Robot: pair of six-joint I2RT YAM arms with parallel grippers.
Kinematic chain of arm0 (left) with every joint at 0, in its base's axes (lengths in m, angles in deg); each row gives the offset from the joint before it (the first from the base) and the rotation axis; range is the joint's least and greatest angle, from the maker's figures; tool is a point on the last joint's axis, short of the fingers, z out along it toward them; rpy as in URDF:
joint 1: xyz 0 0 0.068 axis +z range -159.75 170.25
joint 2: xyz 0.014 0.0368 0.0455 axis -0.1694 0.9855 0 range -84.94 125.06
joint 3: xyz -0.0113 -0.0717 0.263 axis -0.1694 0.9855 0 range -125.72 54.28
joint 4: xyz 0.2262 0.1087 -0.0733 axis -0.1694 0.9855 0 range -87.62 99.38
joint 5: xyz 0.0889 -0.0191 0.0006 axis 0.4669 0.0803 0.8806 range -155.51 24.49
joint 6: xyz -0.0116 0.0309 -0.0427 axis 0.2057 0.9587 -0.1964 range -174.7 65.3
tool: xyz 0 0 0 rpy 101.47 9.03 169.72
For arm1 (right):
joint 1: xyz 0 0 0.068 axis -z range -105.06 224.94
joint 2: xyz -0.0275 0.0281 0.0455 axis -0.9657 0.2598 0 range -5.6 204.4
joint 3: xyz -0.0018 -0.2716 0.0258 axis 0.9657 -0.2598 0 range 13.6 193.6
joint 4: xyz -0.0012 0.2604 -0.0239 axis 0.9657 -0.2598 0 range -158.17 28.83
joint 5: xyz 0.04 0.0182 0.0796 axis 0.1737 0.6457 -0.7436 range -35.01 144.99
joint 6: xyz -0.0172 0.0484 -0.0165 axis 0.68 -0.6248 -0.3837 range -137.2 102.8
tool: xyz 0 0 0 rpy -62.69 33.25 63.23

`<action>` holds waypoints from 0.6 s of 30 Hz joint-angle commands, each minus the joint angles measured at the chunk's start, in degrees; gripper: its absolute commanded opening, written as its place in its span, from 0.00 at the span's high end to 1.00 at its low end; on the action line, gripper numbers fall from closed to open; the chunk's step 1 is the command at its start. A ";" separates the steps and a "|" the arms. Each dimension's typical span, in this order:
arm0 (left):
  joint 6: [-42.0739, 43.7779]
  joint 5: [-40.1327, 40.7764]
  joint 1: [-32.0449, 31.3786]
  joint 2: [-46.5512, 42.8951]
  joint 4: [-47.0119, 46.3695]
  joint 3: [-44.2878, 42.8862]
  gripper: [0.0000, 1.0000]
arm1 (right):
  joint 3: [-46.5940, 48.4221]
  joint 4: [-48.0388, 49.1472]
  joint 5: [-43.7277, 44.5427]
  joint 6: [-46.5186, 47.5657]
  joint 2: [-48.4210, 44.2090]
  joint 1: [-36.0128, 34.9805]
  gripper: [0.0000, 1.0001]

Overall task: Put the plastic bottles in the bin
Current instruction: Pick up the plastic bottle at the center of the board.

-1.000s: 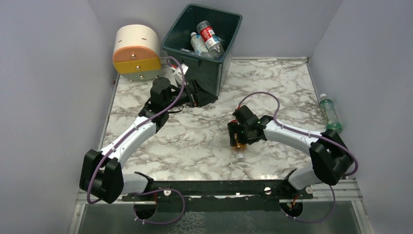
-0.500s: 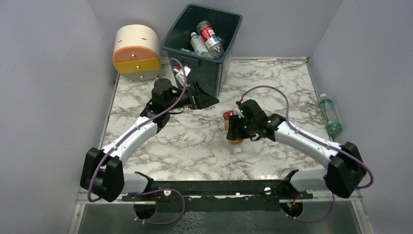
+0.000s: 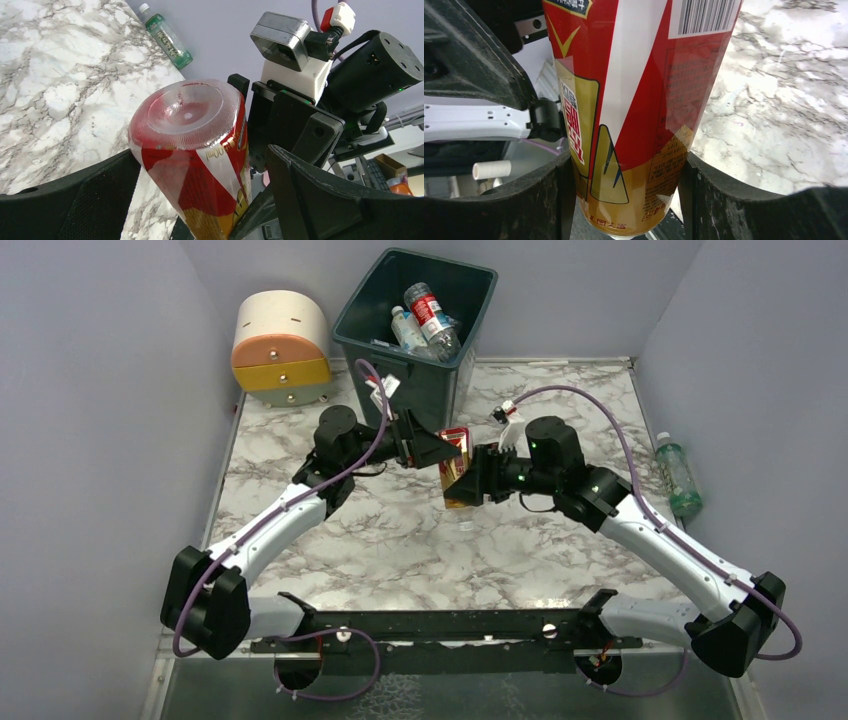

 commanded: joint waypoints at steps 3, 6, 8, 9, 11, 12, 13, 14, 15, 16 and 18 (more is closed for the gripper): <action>-1.13 0.17 -1.35 -2.77 -4.26 1.06 0.01 | 0.25 5.72 -7.41 -3.42 -1.01 -0.39 0.39; -1.12 0.90 -1.44 -3.11 -4.34 1.70 0.01 | -0.64 7.15 -8.78 -4.42 -1.23 -0.40 0.39; -1.19 1.29 -1.63 -3.32 -4.50 1.83 0.01 | -1.19 7.65 -9.03 -4.74 -1.45 -0.40 0.39; -1.21 1.38 -1.73 -3.42 -4.54 1.77 0.01 | -1.40 7.66 -9.03 -4.78 -1.41 -0.39 0.39; -1.44 1.39 -1.85 -3.42 -4.58 1.77 0.01 | -2.03 8.44 -9.75 -5.13 -1.47 -0.36 0.39; -1.55 1.44 -1.91 -3.38 -4.58 1.67 0.01 | -2.51 9.12 -10.17 -5.56 -1.53 -0.40 0.39; -1.66 1.50 -1.92 -3.46 -4.53 1.67 0.01 | -2.96 9.83 -10.56 -5.98 -1.50 -0.40 0.39; -1.77 1.48 -1.92 -3.43 -4.54 1.56 0.04 | -3.28 10.19 -10.87 -6.28 -1.49 -0.40 0.39; -1.82 1.48 -2.01 -3.30 -4.60 1.37 0.06 | -3.43 10.36 -10.99 -6.36 -1.49 -0.40 0.39; -1.95 1.40 -2.01 -3.07 -4.56 1.18 0.09 | -3.61 10.32 -10.78 -6.44 -1.60 -0.40 0.39; -2.09 0.97 -2.05 -2.41 -4.54 0.47 0.20 | -3.86 10.08 -10.12 -6.37 -2.03 -0.40 0.39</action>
